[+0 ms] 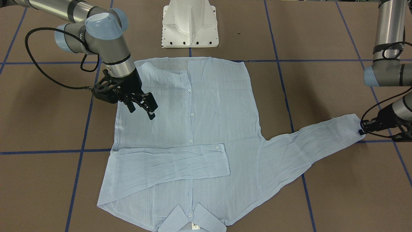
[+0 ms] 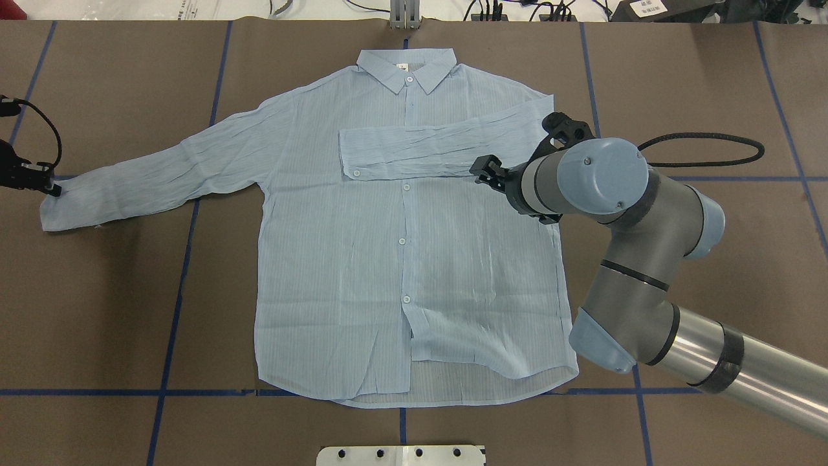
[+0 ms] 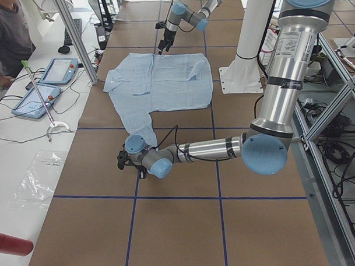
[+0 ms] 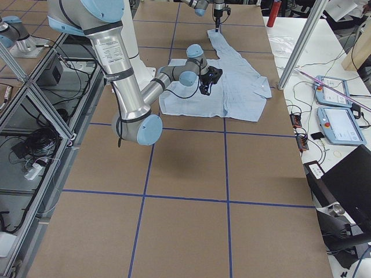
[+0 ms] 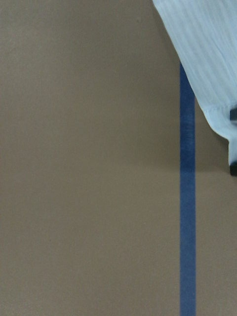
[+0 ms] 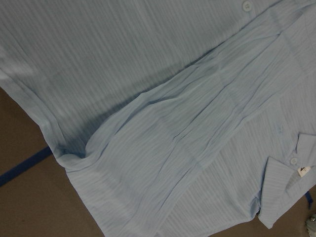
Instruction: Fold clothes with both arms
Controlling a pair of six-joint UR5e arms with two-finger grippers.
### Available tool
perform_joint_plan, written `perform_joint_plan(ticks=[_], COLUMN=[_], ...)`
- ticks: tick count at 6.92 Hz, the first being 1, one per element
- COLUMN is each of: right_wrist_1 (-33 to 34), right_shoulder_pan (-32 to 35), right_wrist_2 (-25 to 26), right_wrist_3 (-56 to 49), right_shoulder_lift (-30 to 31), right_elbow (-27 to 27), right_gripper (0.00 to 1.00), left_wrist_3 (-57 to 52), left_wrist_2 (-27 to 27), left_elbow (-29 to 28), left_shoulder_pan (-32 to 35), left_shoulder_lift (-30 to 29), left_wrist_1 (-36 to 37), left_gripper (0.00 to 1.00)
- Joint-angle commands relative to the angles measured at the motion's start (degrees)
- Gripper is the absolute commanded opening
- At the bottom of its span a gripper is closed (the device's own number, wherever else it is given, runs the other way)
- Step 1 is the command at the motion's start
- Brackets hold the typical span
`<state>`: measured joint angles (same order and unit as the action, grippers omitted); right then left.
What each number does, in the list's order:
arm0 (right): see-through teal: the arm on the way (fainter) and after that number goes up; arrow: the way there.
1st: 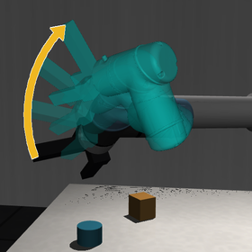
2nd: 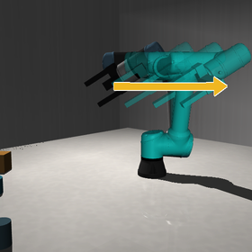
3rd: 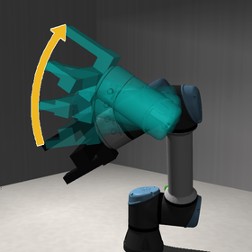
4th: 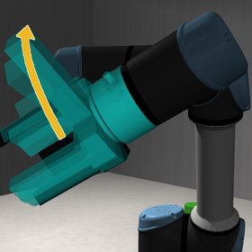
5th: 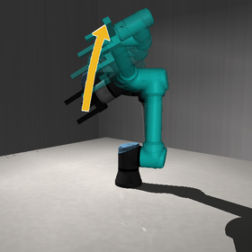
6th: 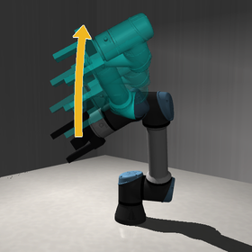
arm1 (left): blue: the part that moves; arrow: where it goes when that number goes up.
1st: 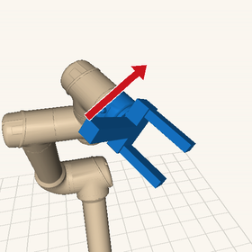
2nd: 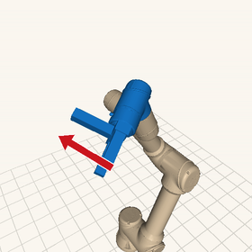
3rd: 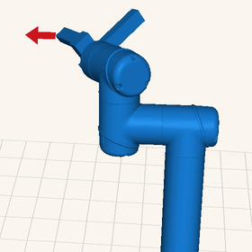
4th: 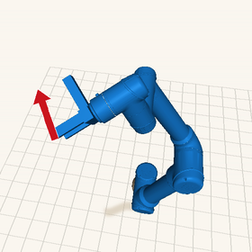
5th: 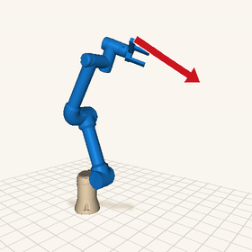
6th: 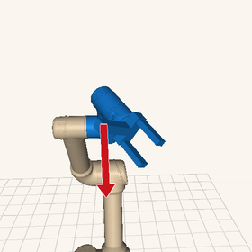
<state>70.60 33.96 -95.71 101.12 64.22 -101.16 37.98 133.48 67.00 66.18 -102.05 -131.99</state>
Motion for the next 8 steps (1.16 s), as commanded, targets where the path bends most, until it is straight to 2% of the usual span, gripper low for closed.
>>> perform_joint_plan(ticks=[1,3,4,5,6,7,8], right_wrist_1=[-0.03,-0.03,-0.03,-0.03,-0.03,0.06,0.06], right_shoulder_pan=[0.05,2.59,3.99,6.01,9.16,12.32,15.23], right_wrist_2=[-0.09,-1.4,-2.97,-5.95,-9.63,-12.89,-16.75], right_wrist_3=[-0.31,-4.4,-7.23,-10.73,-16.77,-20.92,-25.05], right_shoulder_lift=[0.03,3.53,5.28,7.22,9.32,11.61,12.93], right_elbow=[0.0,-1.75,-1.93,-2.02,-2.02,-1.85,-1.85], right_gripper=[0.99,0.99,0.99,0.99,0.99,0.99,0.99], left_wrist_3=[2.69,18.01,28.88,41.35,52.7,58.9,67.84], left_wrist_2=[0.38,0.46,2.81,2.66,0.31,-2.41,-6.96], left_elbow=[6.96,14.52,18.13,19.73,19.31,19.04,18.0], left_shoulder_pan=[0.09,-0.08,-2.43,-8.37,-13.83,-17.02,-22.09], left_shoulder_lift=[0.54,-1.99,-4.97,-10.48,-17.06,-22.09,-27.45], left_wrist_1=[0.77,0.86,0.77,0.86,1.99,3.04,2.88], left_gripper=[0.0,0.0,0.0,0.0,0.0,0.0,0.0])
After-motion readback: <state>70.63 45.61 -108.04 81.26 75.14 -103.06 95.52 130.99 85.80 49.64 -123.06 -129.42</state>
